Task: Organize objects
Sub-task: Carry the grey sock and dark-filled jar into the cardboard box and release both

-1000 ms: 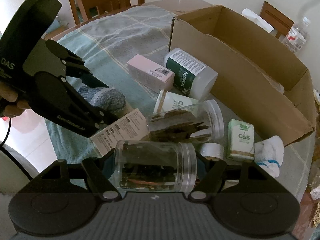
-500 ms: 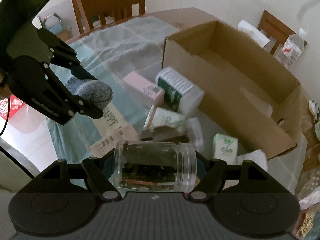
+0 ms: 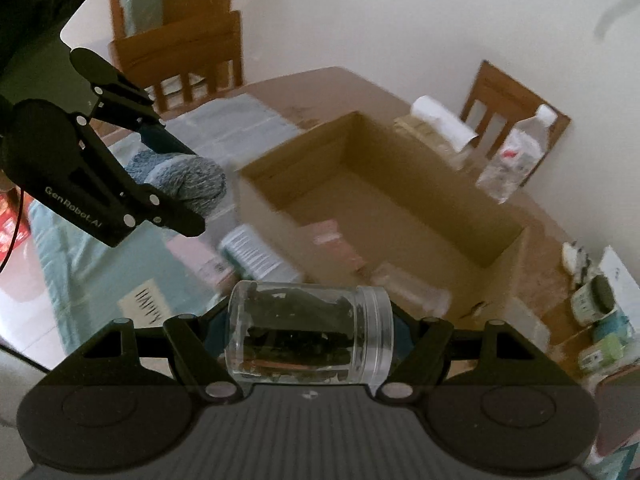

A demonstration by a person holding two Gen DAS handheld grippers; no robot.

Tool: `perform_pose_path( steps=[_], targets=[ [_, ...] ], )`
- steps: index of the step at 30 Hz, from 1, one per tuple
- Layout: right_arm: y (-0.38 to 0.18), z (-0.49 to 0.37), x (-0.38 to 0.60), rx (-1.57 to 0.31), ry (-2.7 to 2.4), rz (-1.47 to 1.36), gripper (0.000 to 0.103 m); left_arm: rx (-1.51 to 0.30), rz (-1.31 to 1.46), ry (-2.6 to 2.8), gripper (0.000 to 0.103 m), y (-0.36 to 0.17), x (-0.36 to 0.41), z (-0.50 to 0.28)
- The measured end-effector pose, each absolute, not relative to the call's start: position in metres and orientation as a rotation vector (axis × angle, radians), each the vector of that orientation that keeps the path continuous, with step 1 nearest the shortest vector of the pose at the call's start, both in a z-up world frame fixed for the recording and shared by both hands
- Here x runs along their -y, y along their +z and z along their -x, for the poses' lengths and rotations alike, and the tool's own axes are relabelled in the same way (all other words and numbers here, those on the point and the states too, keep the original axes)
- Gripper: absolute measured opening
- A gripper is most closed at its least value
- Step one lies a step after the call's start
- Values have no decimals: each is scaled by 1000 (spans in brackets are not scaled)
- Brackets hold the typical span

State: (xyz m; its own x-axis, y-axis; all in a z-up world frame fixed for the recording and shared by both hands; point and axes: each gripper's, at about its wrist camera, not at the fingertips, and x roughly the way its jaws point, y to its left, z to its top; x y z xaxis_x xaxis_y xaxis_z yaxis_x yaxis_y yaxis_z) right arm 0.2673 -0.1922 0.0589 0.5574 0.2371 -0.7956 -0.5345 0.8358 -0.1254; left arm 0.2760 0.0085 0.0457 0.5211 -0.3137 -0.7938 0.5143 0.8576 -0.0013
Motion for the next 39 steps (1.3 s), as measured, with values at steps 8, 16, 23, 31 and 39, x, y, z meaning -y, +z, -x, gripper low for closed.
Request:
perform_pose_path(
  steps=[8, 16, 23, 31, 39],
  targets=[
    [67, -314, 217, -840, 416, 361, 80, -849, -273, -477, 58, 52, 22, -332],
    [65, -351, 240, -860, 347, 268, 91, -857, -280, -432, 59, 42, 31, -366],
    [59, -343, 250, -857, 340, 258, 103, -816, -300, -389, 96, 36, 37, -374],
    [56, -327, 257, -866, 324, 261, 103, -812, -303, -358, 98, 39, 38, -365],
    [49, -305, 260, -866, 326, 242, 103, -799, -271, -307, 100, 45, 32, -333]
  ],
)
